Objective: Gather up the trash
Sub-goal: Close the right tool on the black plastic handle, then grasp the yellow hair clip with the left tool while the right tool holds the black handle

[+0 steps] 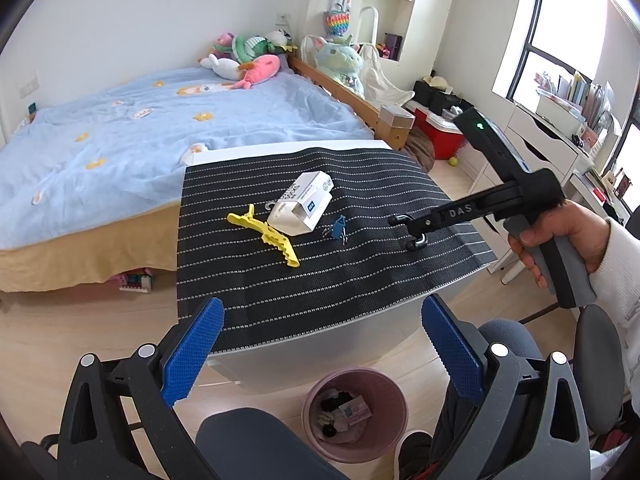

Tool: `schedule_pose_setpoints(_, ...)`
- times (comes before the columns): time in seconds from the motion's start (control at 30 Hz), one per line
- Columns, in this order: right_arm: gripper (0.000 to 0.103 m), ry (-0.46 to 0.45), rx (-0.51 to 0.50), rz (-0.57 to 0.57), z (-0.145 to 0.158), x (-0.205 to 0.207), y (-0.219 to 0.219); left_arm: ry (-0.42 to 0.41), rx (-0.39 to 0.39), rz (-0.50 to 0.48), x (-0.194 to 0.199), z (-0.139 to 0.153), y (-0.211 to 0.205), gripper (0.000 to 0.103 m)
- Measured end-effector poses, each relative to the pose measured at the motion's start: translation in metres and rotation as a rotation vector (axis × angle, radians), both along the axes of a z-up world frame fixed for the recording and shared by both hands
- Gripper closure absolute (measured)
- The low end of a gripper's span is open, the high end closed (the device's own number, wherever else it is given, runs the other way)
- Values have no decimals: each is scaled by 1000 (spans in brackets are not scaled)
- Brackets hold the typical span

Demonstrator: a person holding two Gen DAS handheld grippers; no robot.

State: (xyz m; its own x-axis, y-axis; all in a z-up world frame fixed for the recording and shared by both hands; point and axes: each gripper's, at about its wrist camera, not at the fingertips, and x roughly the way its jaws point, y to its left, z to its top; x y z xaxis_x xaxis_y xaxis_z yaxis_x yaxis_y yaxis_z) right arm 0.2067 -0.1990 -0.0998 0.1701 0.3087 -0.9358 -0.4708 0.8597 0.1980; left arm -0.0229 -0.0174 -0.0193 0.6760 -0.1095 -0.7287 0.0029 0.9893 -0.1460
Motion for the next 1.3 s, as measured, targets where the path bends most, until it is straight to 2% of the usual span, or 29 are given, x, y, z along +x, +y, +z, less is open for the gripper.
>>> schedule_pose_setpoints(0.17,44,-16,22,9,10,-9,-4,10,3,1,15,4,4,8)
schedule_pose_setpoints(0.37,44,-27,41,15,16,-12,-8,70,3,24,52,-2,14,8)
schedule_pose_setpoints(0.73,44,-37,55,15,19,-12,-15,219,42,103,115,-43,30,8)
schedule_pose_setpoints(0.9,44,-37,58,13,19,-11,-16,293,65,147,134,-66,34,8)
schedule_pose_setpoints(1.03,44,-35,59,13,19,-11,-17,314,77,179,139,-77,35,8)
schedule_pose_setpoints(1.07,44,-34,59,13,18,-11,-17,316,79,187,140,-79,36,10)
schedule_pose_setpoints(1.1,44,-34,58,13,18,-11,-17,319,81,191,141,-81,36,18)
schedule_pose_setpoints(1.27,44,-30,62,17,16,-11,-14,330,85,212,143,-87,36,38)
schedule_pose_setpoints(1.3,44,-30,62,18,16,-11,-14,324,87,212,142,-86,36,45)
